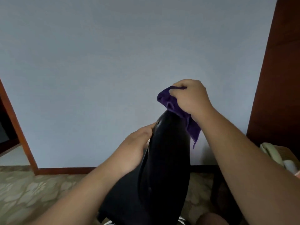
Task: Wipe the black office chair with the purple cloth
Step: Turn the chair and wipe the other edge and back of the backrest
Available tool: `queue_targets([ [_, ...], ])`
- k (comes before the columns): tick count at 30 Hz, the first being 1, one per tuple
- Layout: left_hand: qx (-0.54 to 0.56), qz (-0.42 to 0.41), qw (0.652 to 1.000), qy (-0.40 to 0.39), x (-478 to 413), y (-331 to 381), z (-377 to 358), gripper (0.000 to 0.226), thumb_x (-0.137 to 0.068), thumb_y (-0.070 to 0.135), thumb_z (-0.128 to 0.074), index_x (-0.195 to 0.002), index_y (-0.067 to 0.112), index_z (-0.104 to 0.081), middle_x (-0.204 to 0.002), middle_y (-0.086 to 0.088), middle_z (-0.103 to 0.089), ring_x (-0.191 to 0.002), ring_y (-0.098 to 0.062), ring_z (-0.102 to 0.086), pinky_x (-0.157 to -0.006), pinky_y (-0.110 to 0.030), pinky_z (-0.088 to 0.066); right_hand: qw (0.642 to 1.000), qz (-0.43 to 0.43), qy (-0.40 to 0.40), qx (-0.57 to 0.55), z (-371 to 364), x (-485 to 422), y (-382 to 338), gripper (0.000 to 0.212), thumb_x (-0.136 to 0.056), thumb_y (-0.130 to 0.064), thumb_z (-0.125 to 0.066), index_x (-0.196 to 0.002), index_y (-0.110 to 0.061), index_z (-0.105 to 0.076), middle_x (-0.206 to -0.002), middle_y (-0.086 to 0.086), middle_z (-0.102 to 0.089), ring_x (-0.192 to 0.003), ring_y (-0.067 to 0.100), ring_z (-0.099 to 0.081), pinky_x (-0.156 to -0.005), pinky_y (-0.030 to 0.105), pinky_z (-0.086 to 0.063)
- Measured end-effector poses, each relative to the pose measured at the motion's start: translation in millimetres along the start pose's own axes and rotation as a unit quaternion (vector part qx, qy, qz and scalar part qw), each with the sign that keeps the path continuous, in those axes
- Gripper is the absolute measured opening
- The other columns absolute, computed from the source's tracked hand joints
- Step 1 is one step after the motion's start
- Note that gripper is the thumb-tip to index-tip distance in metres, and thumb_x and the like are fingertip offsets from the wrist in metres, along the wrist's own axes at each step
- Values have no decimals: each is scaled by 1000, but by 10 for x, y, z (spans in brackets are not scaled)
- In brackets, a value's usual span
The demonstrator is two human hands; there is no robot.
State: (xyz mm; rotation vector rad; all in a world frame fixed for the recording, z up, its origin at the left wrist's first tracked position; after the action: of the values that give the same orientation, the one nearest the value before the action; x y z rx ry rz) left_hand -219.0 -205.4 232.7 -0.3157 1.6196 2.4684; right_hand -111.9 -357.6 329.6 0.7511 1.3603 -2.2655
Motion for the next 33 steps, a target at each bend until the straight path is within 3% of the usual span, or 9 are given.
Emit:
queue_targets([
  [3, -2, -74, 994, -83, -63, 22, -286, 41, -108, 26, -32, -146, 39, -42, -144, 27, -45, -133, 12, -36, -115, -19, -24, 999, -31, -34, 3, 83, -75, 203, 27, -92, -18, -55, -103, -32, -76, -121, -11, -68, -127, 14, -52, -106, 31, -42],
  [7, -61, -97, 989, -97, -444, 14, -613, 45, -106, 35, -35, -151, 40, -30, -151, 23, -37, -138, 9, -30, -120, -29, -21, 999, -33, -22, -31, 219, 74, 474, 22, -88, -21, -59, -83, -34, -75, -98, -25, -69, -90, -7, -60, -66, 3, -40],
  [12, 17, -137, 988, -66, -758, 106, -999, 38, -105, 25, -40, -142, 31, -49, -138, 16, -55, -130, 3, -45, -113, -25, -34, 998, 27, 47, -34, 343, 274, 699, 23, -93, -10, -59, -97, -28, -73, -107, -28, -56, -95, -30, -45, -79, -8, -29],
  [16, 81, -115, 990, -12, -994, -38, -1129, 36, -101, 17, -51, -115, 50, -54, -106, 38, -63, -107, 18, -54, -86, -1, -39, 991, 29, 119, -45, 352, 360, 899, 31, -99, -12, -55, -125, -24, -66, -142, -12, -50, -121, -18, -41, -96, -7, -22],
  [18, 57, -98, 994, 3, -1085, -290, -1159, 37, -100, 22, -54, -125, 49, -49, -122, 41, -54, -117, 21, -45, -96, -3, -35, 988, 30, 143, -49, 328, 386, 1029, 40, -102, -21, -54, -142, -24, -54, -154, -4, -42, -137, -2, -36, -104, -3, -21],
  [20, -6, -71, 997, -16, -1132, -556, -1217, 53, -101, 30, -50, -149, 42, -30, -153, 21, -32, -140, 8, -25, -117, -22, -23, 985, 32, 164, -45, 267, 419, 1152, 46, -105, -32, -49, -150, -26, -42, -157, -3, -40, -141, 4, -35, -107, 1, -22],
  [23, -38, -80, 995, -35, -1186, -765, -1285, 60, -103, 32, -45, -153, 44, -14, -160, 17, -17, -144, 7, -10, -122, -32, -13, 975, 38, 211, -58, 160, 514, 1320, 52, -107, -36, -42, -156, -26, -29, -157, -6, -38, -142, 5, -36, -106, 1, -24],
  [28, -42, -89, 993, -62, -1322, -908, -1286, 60, -103, 28, -43, -151, 50, -12, -160, 21, -14, -142, 12, -9, -121, -25, -11, 971, 34, 228, -65, -172, 802, 1655, 55, -105, -33, -40, -155, -29, -19, -154, -7, -36, -140, 3, -35, -110, 12, -29],
  [33, -81, -97, 989, -74, -1420, -971, -1384, 63, -105, 19, -39, -152, 46, -8, -162, 17, -6, -142, 13, -3, -110, -3, -5, 975, -6, 222, -27, -444, 1100, 2078, 51, -104, -29, -42, -148, -3, -40, -144, 13, -50, -130, 21, -50, -105, 26, -43],
])
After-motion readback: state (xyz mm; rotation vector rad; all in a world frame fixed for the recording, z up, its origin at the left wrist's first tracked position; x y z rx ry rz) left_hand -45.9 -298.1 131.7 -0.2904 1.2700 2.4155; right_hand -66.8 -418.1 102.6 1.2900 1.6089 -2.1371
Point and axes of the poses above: each hand's wrist, its own x-axis away from the middle knuckle, its own z-axis out of the back of the hand, y = z × x, the point moved 6 cm from there along -x, towards the middle knuckle
